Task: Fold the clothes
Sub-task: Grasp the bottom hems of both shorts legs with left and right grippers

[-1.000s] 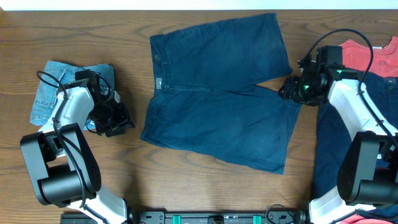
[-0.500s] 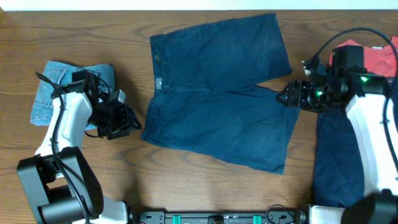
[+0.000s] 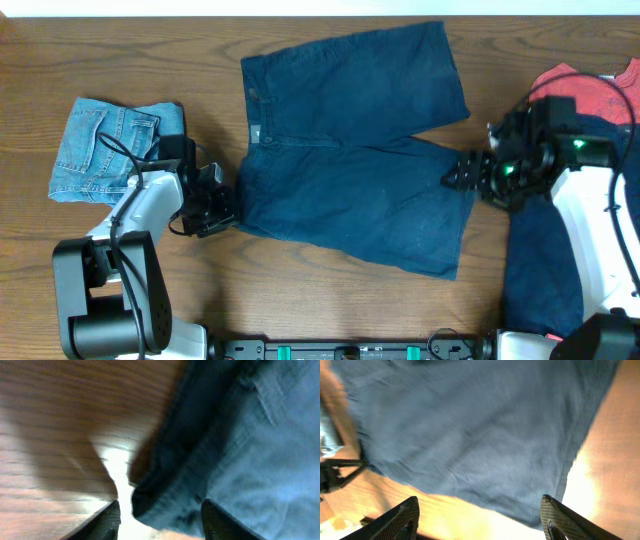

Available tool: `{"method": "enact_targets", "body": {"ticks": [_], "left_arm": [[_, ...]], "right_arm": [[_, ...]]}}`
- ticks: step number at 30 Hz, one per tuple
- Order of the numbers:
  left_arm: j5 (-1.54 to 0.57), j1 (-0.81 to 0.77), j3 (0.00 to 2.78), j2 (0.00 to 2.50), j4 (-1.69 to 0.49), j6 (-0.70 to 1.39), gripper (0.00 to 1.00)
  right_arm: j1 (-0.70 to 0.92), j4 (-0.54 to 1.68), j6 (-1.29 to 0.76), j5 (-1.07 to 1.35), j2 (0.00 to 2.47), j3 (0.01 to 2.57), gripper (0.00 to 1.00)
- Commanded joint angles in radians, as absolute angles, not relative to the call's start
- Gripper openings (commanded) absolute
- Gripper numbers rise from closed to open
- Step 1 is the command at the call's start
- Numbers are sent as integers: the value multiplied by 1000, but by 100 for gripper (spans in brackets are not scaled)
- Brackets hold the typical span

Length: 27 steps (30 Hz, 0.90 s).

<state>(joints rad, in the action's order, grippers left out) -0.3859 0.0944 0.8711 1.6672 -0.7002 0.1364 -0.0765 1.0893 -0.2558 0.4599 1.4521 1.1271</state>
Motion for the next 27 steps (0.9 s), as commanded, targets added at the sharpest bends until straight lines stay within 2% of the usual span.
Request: {"method": "enact_targets", "body": {"ticks": [1,3,13,19,27], "left_arm": [[-338,92,867,1672,-702,178,9],[-339,92,867,1672,-709,178,6],[-339,92,867,1672,-720,178,6],[-339,92,867,1672,-720,178,6],[-339,92,867,1672,-723,178,6]], "right_arm": [[-74,1083,-353,441,1453,1026,74],[-75,1066,-374,442,1453,961,71],[-51,1019,-450,445,1453,676,49],[-51,994,-496,407,1453,589,49],[-51,867,-531,415,1453,535,33]]}}
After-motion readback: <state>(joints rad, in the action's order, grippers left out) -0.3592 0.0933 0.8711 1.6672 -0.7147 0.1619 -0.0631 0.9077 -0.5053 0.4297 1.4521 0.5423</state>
